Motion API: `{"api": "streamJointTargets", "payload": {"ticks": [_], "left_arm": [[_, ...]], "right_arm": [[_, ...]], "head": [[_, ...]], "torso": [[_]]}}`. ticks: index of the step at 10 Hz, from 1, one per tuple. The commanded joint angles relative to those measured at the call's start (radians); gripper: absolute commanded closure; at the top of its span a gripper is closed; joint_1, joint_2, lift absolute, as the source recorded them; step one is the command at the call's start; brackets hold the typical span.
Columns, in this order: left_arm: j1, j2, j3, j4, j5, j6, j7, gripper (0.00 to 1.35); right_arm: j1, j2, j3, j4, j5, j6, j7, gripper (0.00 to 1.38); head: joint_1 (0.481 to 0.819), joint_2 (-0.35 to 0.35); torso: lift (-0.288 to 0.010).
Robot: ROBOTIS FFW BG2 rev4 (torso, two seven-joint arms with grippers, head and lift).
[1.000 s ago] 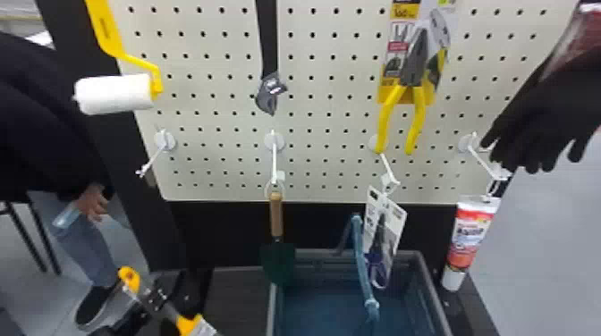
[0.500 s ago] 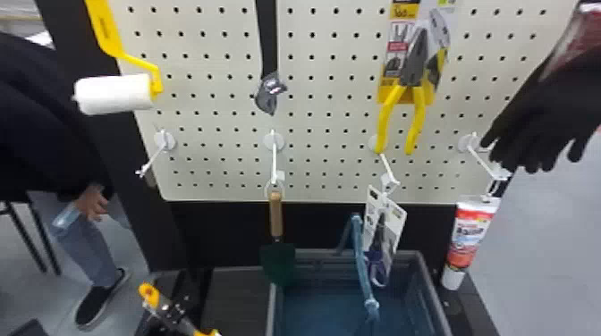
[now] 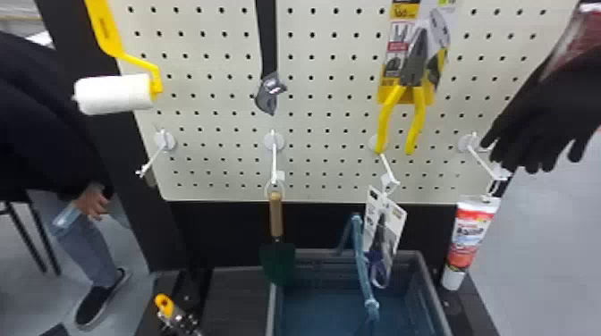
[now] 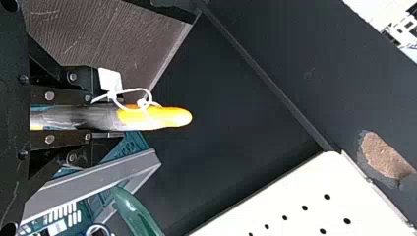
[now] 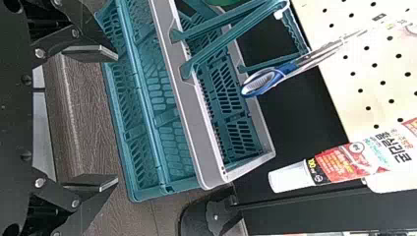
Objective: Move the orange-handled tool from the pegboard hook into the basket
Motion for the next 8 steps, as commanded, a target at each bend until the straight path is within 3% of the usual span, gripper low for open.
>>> {"api": "streamJointTargets", "payload": {"ticks": [1,5,6,8], "left_arm": [[-0.004,0.002,-0.003,0.011,-0.003,0.001,0.002,1.19],[-0.001,-0.002,-0.012,0.072,-0.004,0.01,0.003,1.11],[-0.006,0.002,-0.012,0.077,-0.004,0.012,0.003,1.0],[-0.012,0.004,-0.006,0.079,-0.003,0.012,0.003,0.45]], "right_arm": [[0.0,0.0,0.0,0.0,0.0,0.0,0.0,0.4],[0.0,0.0,0.0,0.0,0.0,0.0,0.0,0.4],[0.0,0.0,0.0,0.002,0.0,0.0,0.0,0.4],[0.0,0.0,0.0,0.002,0.0,0.001,0.0,0.4]], "head": [[0.549,0.0],[0.549,0.0],[0.549,0.0],[0.549,0.0]], "torso": [[-0.1],[-0.1],[-0.1],[-0.1]]}}
